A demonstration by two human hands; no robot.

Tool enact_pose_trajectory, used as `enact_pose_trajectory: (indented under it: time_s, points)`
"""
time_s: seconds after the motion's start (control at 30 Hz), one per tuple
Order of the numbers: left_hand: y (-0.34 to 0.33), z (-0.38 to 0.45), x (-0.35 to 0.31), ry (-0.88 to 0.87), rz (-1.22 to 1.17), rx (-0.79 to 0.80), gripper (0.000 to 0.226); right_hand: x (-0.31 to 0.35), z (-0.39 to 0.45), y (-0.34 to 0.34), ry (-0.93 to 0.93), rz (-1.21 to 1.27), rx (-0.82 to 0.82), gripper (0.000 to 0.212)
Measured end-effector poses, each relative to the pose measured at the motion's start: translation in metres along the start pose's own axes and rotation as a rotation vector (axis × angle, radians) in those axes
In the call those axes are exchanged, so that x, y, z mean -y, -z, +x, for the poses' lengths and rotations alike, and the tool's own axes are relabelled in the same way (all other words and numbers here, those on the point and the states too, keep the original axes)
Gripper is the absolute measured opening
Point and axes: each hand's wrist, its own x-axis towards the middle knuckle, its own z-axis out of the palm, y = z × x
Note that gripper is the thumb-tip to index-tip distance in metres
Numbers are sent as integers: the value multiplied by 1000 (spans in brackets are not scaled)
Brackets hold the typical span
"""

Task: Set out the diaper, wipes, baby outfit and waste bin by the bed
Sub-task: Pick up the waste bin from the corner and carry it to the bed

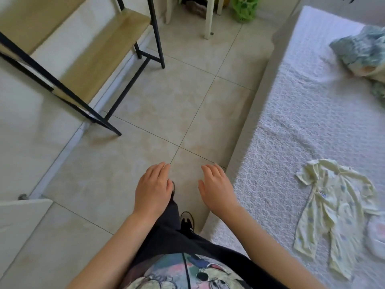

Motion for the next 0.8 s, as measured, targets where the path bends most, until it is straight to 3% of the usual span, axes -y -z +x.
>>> enact_pose_trajectory:
  time_s: [0.5,0.8]
  points:
    - [82,317,34,-265,38,11,40,4,240,112,-168,6,-171,43]
    - [91,456,3,-318,-24,56,38,-33,350,171,-276,29,-212,41]
